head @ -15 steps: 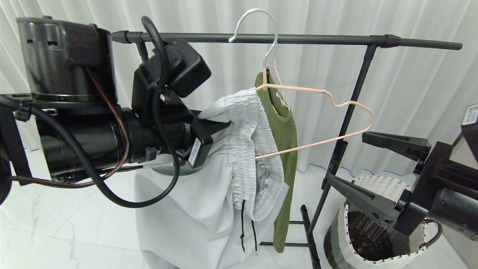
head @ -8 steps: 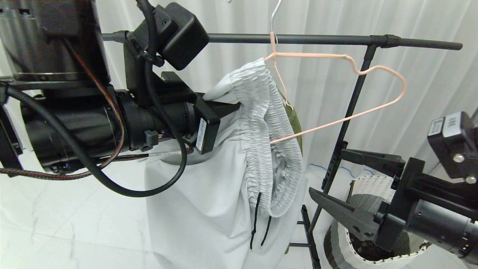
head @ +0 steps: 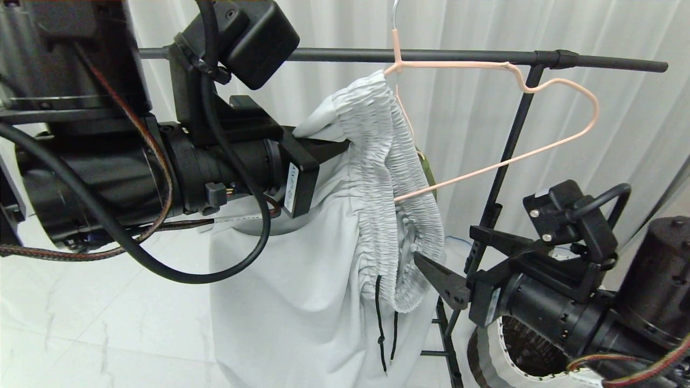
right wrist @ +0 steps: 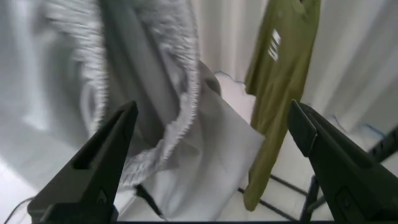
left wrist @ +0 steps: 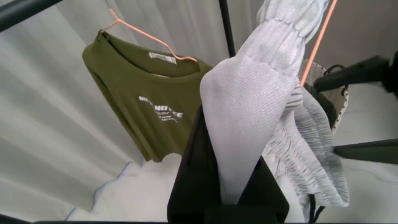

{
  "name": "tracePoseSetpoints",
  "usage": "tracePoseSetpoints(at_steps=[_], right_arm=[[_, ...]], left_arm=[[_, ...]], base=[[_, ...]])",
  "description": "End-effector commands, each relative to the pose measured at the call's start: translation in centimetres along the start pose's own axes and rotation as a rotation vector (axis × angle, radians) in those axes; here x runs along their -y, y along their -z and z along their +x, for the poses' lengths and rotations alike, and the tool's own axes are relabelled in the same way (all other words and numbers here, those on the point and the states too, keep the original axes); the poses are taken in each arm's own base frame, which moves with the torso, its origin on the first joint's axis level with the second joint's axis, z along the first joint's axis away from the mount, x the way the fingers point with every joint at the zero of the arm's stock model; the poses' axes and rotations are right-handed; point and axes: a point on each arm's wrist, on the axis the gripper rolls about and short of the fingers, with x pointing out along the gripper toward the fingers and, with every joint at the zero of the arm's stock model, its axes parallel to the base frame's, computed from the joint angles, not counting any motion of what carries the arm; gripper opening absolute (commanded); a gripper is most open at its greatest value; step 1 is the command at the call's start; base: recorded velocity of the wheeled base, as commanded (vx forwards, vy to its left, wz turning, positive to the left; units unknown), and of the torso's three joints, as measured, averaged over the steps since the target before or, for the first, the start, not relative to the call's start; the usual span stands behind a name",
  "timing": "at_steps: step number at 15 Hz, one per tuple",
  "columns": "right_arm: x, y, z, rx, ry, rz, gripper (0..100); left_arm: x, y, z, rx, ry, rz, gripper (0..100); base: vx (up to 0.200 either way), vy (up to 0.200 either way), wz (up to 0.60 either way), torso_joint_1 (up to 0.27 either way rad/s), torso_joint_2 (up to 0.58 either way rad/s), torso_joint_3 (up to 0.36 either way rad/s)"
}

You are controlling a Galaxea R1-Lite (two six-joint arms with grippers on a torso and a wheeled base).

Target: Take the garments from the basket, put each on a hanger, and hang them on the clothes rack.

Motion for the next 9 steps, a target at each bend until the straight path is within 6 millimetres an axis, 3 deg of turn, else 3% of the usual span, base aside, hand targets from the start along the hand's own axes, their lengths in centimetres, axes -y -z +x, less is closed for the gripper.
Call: tracePoseSetpoints(at_steps=[1, 3, 4, 7, 9], right_arm=[[-0.1, 2.3, 1.9, -0.066, 0.052, -0.012, 100], [0.1, 2.6, 2.1, -0.067, 0.099, -0.001, 100], [0.2, 2.6, 2.1, -0.065, 0.104, 0.001, 0], [1.1, 2.3, 2.2, -0.056, 0.139, -0.001, 0], [2.8, 1.6, 2.1, -0.03, 0.211, 0.006, 0]], left_arm=[[0.1, -0.2, -0.3, 0.008, 0.004, 0.0, 0], [0.1, -0.2, -0.3, 0.008, 0.003, -0.001, 0], [0.2, -0.1, -0.3, 0.006, 0.003, -0.001, 0], [-0.1, 0.2, -0.3, -0.006, -0.01, 0.007, 0], [-0.4, 0.6, -0.3, -0.031, -0.043, 0.011, 0]], base=[[0.0, 0.0, 0.0, 0.0, 0.0, 0.0], [0.0, 0.0, 0.0, 0.0, 0.0, 0.0], [0.0, 0.0, 0.0, 0.0, 0.0, 0.0], [0.0, 0.0, 0.0, 0.0, 0.0, 0.0], [0.0, 0.0, 0.0, 0.0, 0.0, 0.0]])
